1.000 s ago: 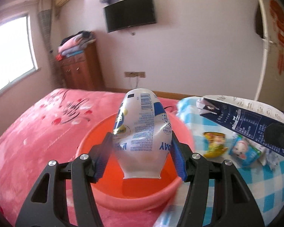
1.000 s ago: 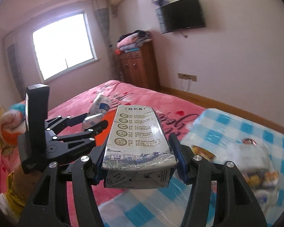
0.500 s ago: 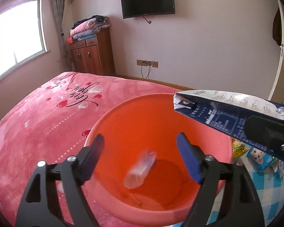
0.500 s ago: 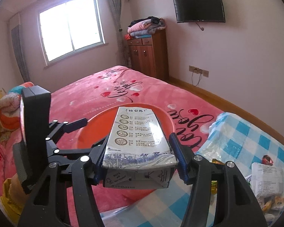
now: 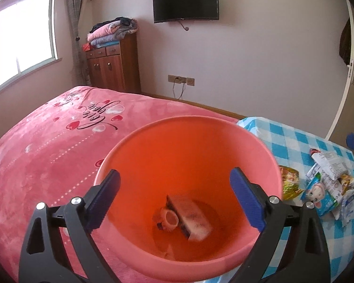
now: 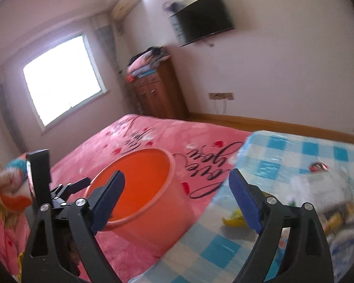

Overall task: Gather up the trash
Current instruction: 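Carry both items over the orange bucket and open both tools to drop them, then move both tools back to the trash pile on the table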

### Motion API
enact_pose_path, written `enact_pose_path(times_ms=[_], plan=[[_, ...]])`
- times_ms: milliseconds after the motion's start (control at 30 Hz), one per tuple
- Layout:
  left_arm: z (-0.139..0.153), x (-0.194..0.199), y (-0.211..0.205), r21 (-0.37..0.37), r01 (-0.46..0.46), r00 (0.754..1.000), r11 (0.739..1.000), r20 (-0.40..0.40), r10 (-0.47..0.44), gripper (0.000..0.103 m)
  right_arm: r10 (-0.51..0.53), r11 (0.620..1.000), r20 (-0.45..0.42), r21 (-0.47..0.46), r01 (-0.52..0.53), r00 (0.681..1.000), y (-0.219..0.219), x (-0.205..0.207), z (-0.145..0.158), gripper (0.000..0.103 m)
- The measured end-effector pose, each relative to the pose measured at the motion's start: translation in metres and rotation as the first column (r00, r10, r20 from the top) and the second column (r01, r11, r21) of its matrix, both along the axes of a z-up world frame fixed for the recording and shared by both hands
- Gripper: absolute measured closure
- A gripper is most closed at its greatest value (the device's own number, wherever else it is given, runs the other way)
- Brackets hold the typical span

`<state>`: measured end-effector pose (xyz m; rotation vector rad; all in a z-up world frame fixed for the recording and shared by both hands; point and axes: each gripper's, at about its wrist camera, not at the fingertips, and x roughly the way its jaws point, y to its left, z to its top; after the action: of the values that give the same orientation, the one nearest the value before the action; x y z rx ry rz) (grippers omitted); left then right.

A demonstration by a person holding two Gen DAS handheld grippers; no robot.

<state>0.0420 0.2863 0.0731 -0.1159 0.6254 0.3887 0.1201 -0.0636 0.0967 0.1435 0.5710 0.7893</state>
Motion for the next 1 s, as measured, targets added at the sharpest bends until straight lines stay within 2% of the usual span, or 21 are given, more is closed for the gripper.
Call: enact_pose_path(times_ms=[100,133,333,533,733,1000], plan=[[0.004,-0.004,-0.004,-0.016,0.021,0.999,1.000,0.029,-0.020,0.009,-0.077,0.997,-0.011,0.017,0.077,0.997,-0.027,0.000,-0.012,0.011],[0.005,-0.006,-0.007,-0.026,0.029,0.999,0.999,0.042,-0.028,0.009,-0.107,0.994,-0.012,0.008,0.107,0.994,-0.036,0.000,-0.018,0.008],[0.016,-0.015,-0.026,-0.069,0.077,0.992,0.995,0.100,-0.070,0.009,-0.230,0.972,0.005,-0.047,0.230,0.973,-0.072,-0.006,-0.045,0.008],[0.022,-0.017,-0.061,-0.046,0.151,0.982,0.987,0.125,-0.144,0.009,-0.336,0.936,0.074,-0.087,0.341,0.939,-0.109,-0.015,-0.062,0.005],[0.024,-0.019,-0.096,-0.033,0.228,0.964,0.973,0.151,-0.221,0.009,-0.411,0.903,0.102,-0.094,0.420,0.906,-0.142,-0.019,-0.069,0.005],[0.011,-0.022,-0.141,-0.027,0.286,0.946,0.958,0.169,-0.277,0.009,-0.476,0.866,0.136,-0.103,0.490,0.869,-0.175,-0.024,-0.075,0.005]])
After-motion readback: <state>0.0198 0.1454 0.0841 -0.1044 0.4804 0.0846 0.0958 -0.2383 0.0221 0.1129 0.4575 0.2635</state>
